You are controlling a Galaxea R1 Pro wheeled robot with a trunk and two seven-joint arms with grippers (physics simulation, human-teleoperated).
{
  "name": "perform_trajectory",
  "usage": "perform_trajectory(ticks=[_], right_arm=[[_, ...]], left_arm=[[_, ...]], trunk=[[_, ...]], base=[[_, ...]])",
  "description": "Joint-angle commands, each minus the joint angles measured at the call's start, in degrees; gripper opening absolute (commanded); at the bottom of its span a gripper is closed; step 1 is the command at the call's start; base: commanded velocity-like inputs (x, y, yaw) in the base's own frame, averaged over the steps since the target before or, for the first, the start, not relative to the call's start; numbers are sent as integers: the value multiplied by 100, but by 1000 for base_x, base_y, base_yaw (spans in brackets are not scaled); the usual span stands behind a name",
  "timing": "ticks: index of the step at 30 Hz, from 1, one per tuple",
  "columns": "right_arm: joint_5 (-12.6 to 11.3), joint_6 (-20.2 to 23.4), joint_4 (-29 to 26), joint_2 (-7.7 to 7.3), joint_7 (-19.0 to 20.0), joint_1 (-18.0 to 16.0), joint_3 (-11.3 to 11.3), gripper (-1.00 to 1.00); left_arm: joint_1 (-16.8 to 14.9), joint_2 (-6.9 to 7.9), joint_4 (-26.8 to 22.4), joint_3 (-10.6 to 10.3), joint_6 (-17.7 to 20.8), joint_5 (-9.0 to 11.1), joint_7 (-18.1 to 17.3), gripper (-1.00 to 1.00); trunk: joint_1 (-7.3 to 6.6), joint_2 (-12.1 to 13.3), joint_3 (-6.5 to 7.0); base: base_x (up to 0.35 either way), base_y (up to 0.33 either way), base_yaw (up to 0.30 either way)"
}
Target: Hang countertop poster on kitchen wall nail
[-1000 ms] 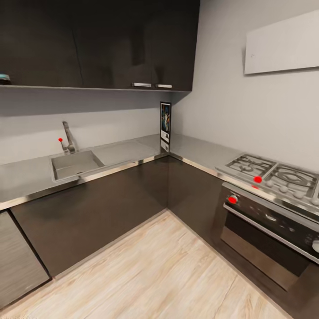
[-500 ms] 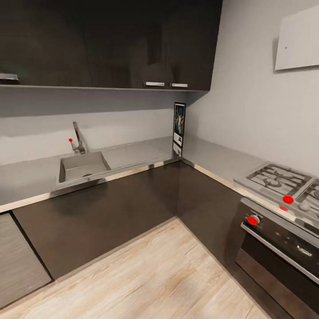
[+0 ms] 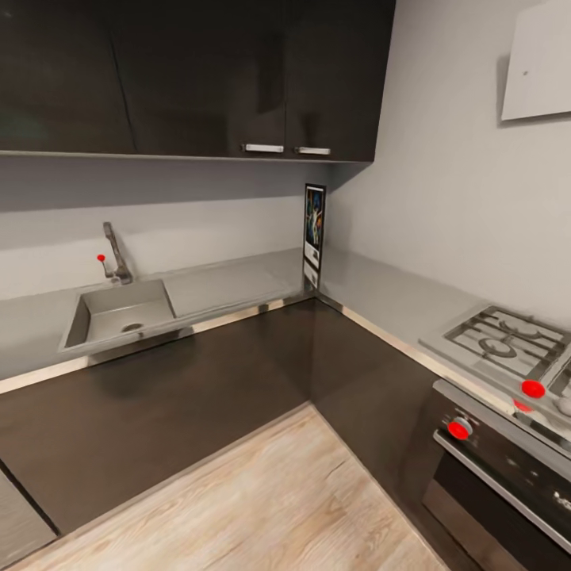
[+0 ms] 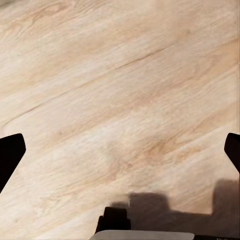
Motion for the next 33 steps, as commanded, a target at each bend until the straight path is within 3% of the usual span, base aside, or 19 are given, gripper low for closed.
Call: perform_trajectory(ticks=[1, 7, 8, 11, 12, 15, 16, 20, 25, 33], right_arm=[[22, -14, -5, 0, -21, -3, -4, 100], [18, -25, -18, 10, -21, -3, -3, 100], [16, 6, -925, 290, -24, -19, 30, 100], [23, 95, -1516, 492, -37, -20, 273, 100], [25, 488, -2133, 619, -54, -55, 729, 100], [23, 997, -2675, 671, -58, -107, 946, 100], [20, 1387, -3068, 692, -57, -141, 1029, 100], [17, 2160, -3873, 745, -57, -226, 1117, 100], [11, 3312, -4904, 856, -57, -638, 1179, 100], [-11, 4117, -5303, 989, -192, -1549, 1455, 100]], left_arm=[[2, -4, -7, 47, -8, 1, 3, 100], [2, -1, -12, 166, -10, 4, 2, 100], [2, 119, -61, 682, -16, 12, -32, 100], [2, 144, -62, 793, -16, 13, -39, 100], [2, 156, -50, 843, -19, 13, -45, 100], [2, 160, -47, 862, -22, 13, -48, 100], [2, 168, -45, 872, -23, 13, -49, 100], [2, 221, -42, 881, -24, 17, -50, 100], [2, 325, -35, 887, -18, 28, -56, 100], [2, 352, -31, 888, -18, 33, -59, 100]], trunk=[[3, -2, -5], [3, -2, -5], [3, -2, -5], [3, -2, -5], [3, -2, -5], [3, -2, -5], [3, -2, -5], [3, -2, -5], [3, -2, -5], [3, -2, -5]], base=[[322, -69, 0], [239, -24, 0], [12, -1, 0], [6, -1, 0], [2, 0, 0], [1, 0, 0], [0, 0, 0], [0, 0, 0], [0, 0, 0], [0, 0, 0]])
